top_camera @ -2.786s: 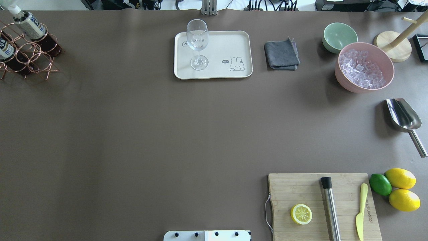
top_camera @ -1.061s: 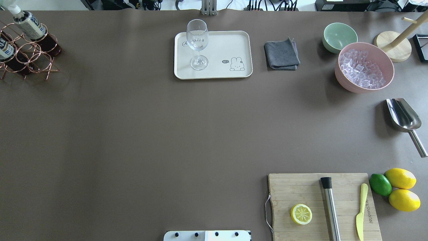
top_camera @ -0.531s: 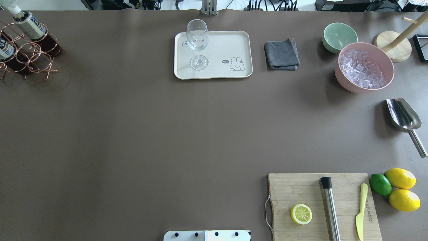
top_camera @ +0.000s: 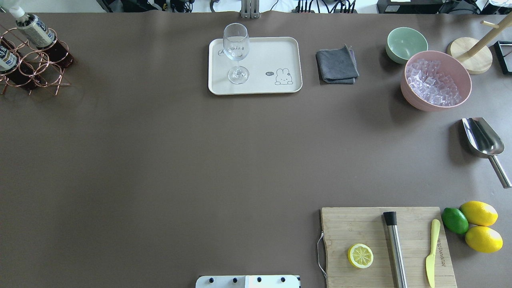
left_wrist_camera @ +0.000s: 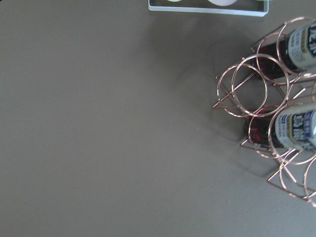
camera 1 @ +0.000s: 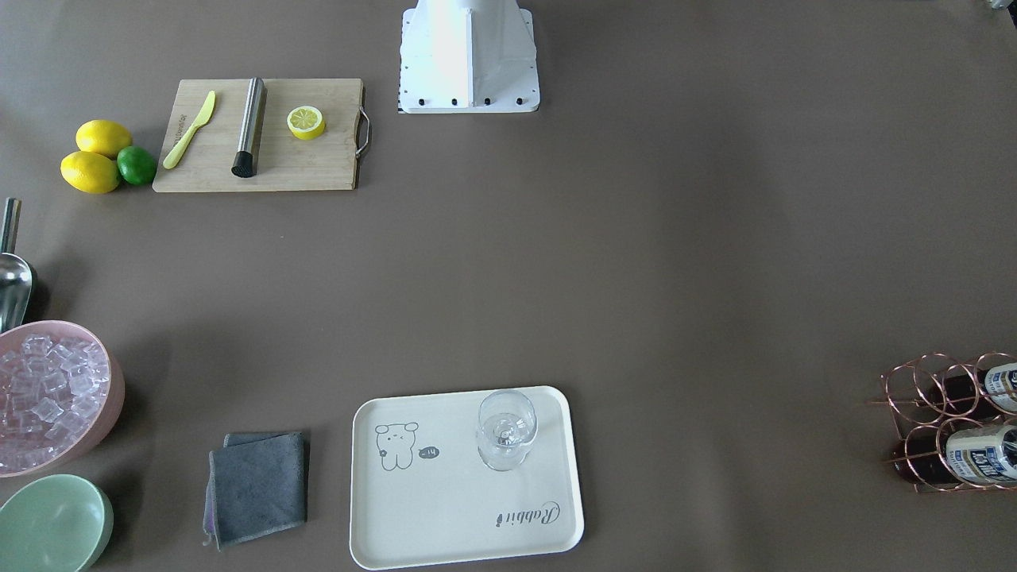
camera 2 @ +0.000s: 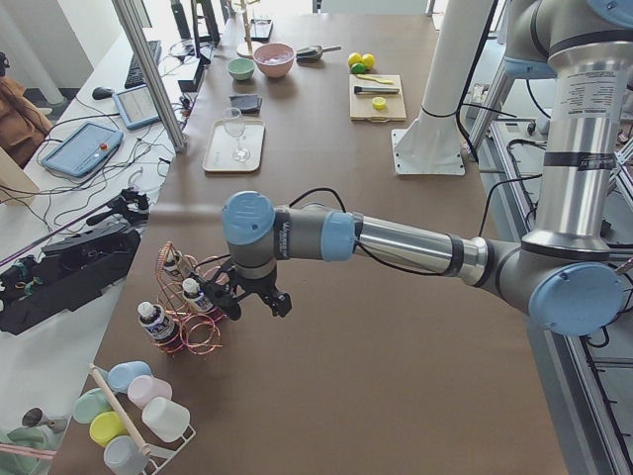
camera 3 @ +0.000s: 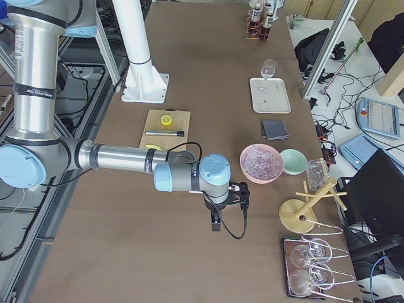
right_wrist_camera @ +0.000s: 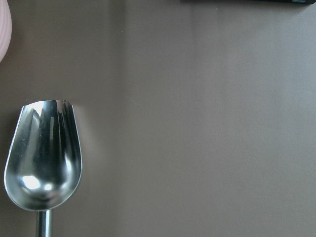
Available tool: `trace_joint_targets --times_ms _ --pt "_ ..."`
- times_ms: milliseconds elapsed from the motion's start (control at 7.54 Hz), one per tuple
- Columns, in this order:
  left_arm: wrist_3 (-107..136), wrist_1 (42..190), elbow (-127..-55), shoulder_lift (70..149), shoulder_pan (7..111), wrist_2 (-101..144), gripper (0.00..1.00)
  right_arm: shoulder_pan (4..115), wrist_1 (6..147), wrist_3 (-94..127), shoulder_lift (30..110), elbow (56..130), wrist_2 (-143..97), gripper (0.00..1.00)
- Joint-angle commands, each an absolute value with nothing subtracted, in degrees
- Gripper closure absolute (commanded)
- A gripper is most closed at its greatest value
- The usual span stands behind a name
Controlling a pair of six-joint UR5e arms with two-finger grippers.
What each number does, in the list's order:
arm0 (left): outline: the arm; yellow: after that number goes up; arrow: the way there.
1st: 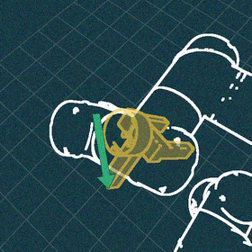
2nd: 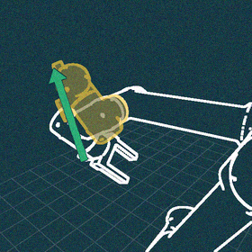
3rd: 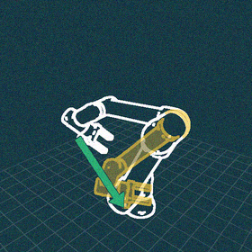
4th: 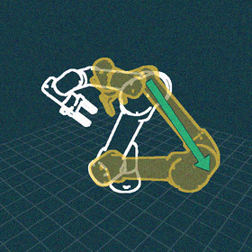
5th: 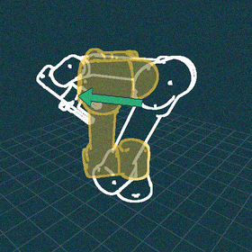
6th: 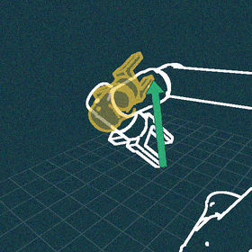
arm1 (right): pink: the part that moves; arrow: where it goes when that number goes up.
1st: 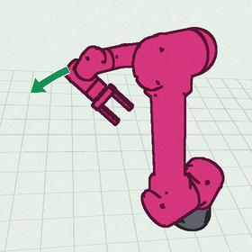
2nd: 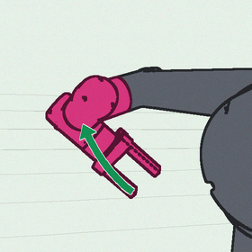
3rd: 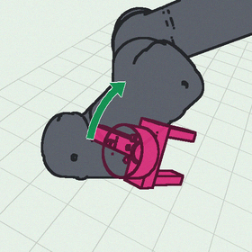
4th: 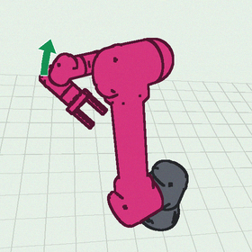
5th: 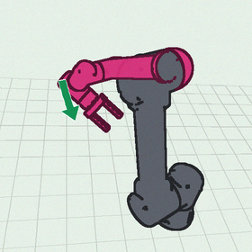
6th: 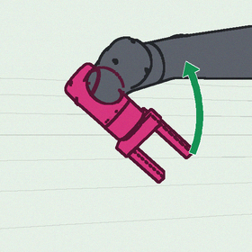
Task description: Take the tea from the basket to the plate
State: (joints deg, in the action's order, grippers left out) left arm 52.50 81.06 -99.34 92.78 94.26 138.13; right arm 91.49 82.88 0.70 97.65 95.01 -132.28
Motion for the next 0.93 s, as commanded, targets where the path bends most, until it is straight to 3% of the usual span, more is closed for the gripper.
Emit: trace_joint_targets --times_ms 0,398,796 --pt "71.38 75.76 -93.27 102.82 93.87 138.08 0.01 91.49 82.88 0.70 97.65 95.01 -132.36 0.00" --pt "82.86 75.76 -84.58 112.30 93.34 137.20 0.01 91.49 82.88 0.70 97.65 95.36 -132.36 0.00" --pt "88.95 78.91 -83.94 114.08 93.34 137.20 0.01 91.49 82.88 0.70 97.65 95.36 -132.45 0.00"
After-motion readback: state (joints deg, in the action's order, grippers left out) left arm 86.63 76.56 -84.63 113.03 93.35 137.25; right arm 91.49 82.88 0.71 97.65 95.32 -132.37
